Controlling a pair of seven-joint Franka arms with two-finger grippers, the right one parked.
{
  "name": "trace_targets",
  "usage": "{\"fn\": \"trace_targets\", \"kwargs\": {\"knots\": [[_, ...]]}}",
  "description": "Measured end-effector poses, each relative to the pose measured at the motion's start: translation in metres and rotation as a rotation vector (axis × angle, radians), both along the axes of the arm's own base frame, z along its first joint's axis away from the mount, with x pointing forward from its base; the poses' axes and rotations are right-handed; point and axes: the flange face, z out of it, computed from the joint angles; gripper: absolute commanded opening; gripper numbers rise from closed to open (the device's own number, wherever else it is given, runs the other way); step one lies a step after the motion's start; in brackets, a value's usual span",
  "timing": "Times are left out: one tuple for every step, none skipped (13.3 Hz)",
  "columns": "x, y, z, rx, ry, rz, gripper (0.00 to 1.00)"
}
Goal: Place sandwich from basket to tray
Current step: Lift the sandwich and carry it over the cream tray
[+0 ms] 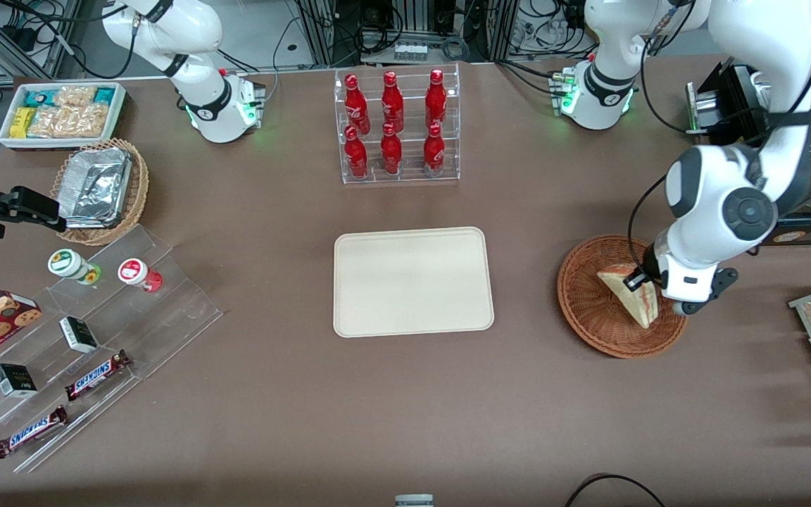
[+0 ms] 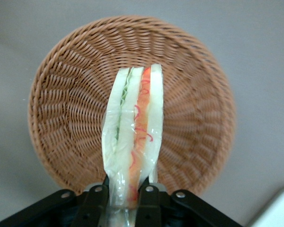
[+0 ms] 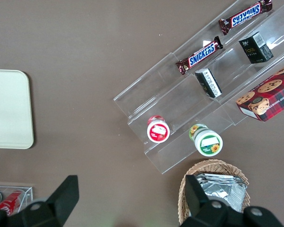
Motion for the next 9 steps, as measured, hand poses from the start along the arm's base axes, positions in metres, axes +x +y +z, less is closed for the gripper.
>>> {"fn": "trace_targets", "kwargs": {"knots": [[0.003, -0.019, 0.028, 0.004, 0.003, -0.037, 0.0], [0.004, -0.042, 0.051, 0.006, 0.008, -0.078, 0.0], [0.002, -0.065, 0.068, 0.005, 0.015, -0.12, 0.0], [-0.002, -0.093, 0.081, 0.003, 0.017, -0.168, 0.0], [-0.008, -0.122, 0.086, 0.001, 0.014, -0.218, 0.0], [-0.018, -0.153, 0.085, 0.0, 0.017, -0.271, 0.0], [-0.03, -0.186, 0.078, 0.002, 0.028, -0.319, 0.0], [-0.041, -0.217, 0.07, 0.005, 0.037, -0.36, 0.0], [-0.049, -0.246, 0.061, 0.006, 0.044, -0.387, 0.0]]}}
